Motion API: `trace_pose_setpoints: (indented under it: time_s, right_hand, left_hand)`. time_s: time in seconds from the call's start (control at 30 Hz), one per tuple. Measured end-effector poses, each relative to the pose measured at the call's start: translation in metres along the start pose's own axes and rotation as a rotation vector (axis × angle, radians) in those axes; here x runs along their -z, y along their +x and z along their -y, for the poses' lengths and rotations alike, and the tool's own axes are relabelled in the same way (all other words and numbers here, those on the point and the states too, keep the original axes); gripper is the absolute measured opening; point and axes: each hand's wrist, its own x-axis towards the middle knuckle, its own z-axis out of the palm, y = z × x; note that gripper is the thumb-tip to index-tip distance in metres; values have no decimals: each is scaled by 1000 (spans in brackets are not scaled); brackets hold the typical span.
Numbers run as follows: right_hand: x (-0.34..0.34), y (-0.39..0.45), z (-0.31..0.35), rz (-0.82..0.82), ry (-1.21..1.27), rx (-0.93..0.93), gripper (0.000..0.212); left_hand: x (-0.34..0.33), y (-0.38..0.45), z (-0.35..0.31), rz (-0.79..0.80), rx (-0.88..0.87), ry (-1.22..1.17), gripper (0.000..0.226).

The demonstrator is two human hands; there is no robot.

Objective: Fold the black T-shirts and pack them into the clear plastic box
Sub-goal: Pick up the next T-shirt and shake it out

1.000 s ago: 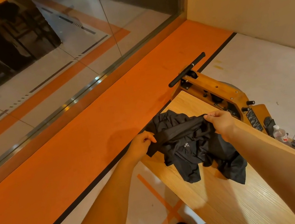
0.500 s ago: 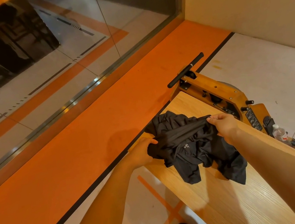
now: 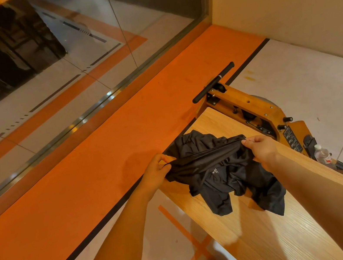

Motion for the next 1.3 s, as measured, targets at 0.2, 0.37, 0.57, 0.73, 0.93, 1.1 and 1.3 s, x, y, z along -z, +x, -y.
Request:
trace_pose_setpoints:
  time_s: [0.2,0.37,0.57,0.73,0.93,1.1,1.3]
  right_hand:
    - [2,1,-2,-13,18,-15,16]
    - [0,2,-2,-17,11,-21,15]
    - [0,1,-2,-21,29,-15,17]
    - [-1,-2,-2,-4,56,-5,18]
    - [-1,-2,0,27,98,19,6]
    - [7,0,5,-11,104,63,32]
    - [20,-3,11,-42,133,102,26]
  left_hand:
    - [-2,2,-1,-6,56,-168,29]
    - [-5,1,-3,-55,6,-174,27]
    - [-7,5,-3,-155,-31,-104,6]
    - [-3,10,5,-269,-56,-5,12]
    - [-5,9,-7,-405,-86,-27,12]
    - [2,12,-17,-485,-76,-115,9]
    - [5,14,-30,-553,-4,-294,4]
